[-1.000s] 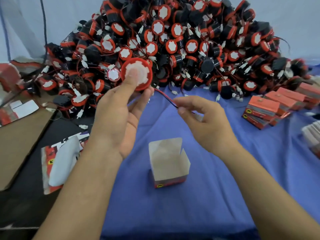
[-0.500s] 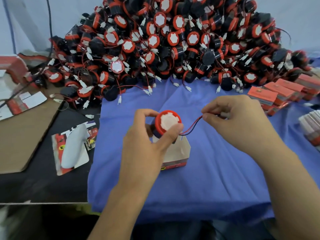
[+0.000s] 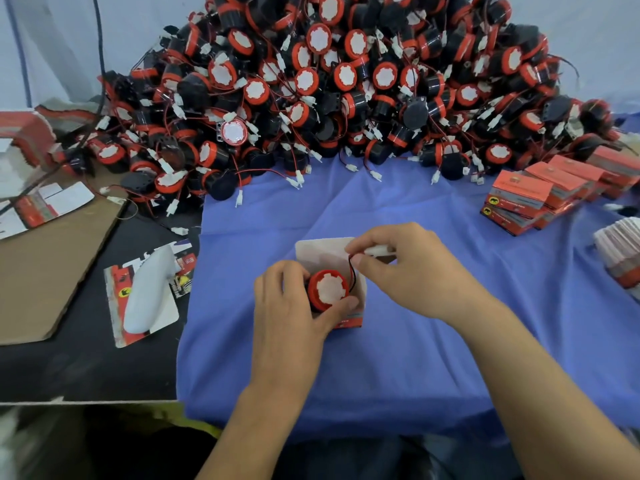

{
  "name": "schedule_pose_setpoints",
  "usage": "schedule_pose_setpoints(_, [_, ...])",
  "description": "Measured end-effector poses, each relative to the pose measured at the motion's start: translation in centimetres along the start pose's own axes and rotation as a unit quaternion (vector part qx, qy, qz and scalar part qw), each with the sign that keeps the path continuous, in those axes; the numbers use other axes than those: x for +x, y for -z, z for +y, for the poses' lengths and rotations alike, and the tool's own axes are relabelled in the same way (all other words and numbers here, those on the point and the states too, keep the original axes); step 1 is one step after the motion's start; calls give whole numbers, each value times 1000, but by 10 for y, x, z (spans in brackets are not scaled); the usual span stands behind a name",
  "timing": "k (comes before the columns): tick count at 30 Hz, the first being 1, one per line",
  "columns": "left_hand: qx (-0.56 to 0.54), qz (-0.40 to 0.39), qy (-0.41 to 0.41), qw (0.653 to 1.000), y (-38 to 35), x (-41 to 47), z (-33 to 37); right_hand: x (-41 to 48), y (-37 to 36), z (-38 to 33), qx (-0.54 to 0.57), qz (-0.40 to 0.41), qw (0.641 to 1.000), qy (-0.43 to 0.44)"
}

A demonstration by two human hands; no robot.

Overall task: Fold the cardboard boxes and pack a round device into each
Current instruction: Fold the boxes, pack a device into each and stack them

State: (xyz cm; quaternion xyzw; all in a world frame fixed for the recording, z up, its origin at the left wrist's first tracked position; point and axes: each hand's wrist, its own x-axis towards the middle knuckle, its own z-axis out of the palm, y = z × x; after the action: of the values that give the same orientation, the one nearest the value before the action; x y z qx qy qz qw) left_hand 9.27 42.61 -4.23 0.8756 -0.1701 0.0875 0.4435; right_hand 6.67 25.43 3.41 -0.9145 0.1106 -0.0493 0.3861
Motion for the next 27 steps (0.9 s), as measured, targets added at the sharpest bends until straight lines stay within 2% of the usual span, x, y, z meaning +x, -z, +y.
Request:
schedule_pose_setpoints(3, [36, -41, 9, 998, 3, -1, 3, 0, -6, 4, -22, -8, 1000, 9])
schedule_pose_setpoints(7, [189, -109, 37, 975, 5, -4, 6, 1, -15, 6, -89, -14, 995, 34])
schedule_pose_setpoints(12, [338, -143, 29, 930, 12, -2, 10, -3, -25, 6, -77, 69, 994, 40])
schedule_pose_setpoints(14, [325, -150, 24, 933, 12, 2, 9, -7, -30, 5, -74, 89, 992, 49])
schedule_pose_setpoints(19, [141, -121, 74, 980, 11, 5, 9, -12, -48, 2, -90, 97, 990, 53])
schedule_pose_setpoints(25, [183, -113, 44, 976, 16, 3, 2, -11, -71, 4, -185, 116, 974, 52])
schedule_pose_setpoints(27, [157, -109, 49, 980, 17, 4, -2, -11, -78, 6, -190, 122, 973, 43])
